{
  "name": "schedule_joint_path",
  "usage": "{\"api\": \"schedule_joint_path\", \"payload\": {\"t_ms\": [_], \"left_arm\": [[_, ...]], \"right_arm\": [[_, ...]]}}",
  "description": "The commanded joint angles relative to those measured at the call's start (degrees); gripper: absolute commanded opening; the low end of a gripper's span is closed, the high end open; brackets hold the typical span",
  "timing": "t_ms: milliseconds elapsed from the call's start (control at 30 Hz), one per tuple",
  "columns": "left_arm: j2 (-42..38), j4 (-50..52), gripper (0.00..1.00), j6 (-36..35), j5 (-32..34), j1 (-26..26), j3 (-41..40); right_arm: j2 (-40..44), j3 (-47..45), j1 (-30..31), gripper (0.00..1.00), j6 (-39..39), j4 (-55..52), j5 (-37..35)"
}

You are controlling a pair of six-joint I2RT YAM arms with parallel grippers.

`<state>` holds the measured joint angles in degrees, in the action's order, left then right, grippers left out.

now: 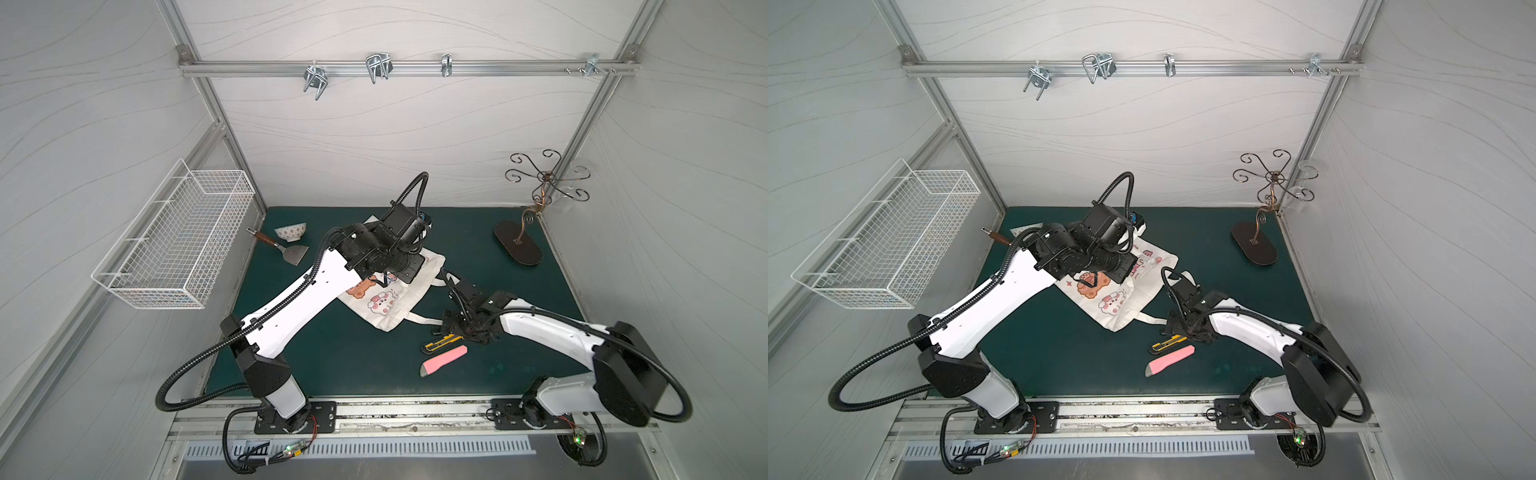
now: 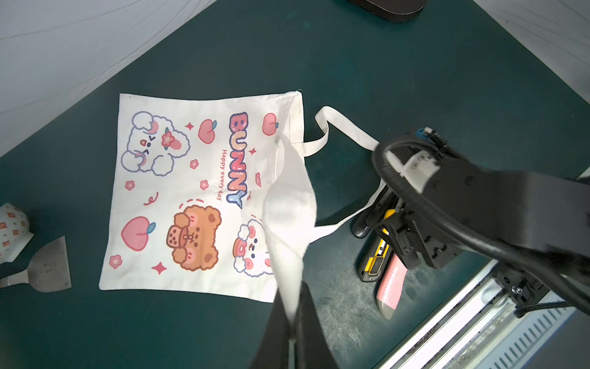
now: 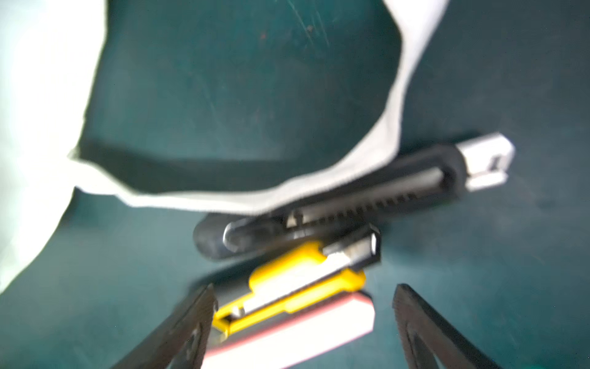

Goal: Place the art knife into the pouch
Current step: Adjust the utility knife at the center of the board, then pick up the utility knife at the center of the board.

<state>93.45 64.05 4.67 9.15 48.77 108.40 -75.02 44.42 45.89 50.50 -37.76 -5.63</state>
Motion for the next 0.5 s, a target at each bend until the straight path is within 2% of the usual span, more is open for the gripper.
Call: {"api": "schedule_joint_path", "payload": {"t_ms": [0, 133, 467], "left_arm": [[-1.7, -2.0, 0.00, -0.3, -0.5, -0.3, 0.2], [-2.1, -1.9, 0.00, -0.7, -0.3, -0.4, -0.1], [-2.7, -1.6, 0.00, -1.2, -2.2, -1.5, -0.2]], "right_arm": [[5.6, -0.5, 3.4, 0.90, 3.2, -7.2, -3.5], [6.4, -1.3, 6.5, 0.90, 5.1, -8.1, 1.4], [-2.1, -0.2, 17.9, 0.93, 13.1, -6.2, 0.3]]}}
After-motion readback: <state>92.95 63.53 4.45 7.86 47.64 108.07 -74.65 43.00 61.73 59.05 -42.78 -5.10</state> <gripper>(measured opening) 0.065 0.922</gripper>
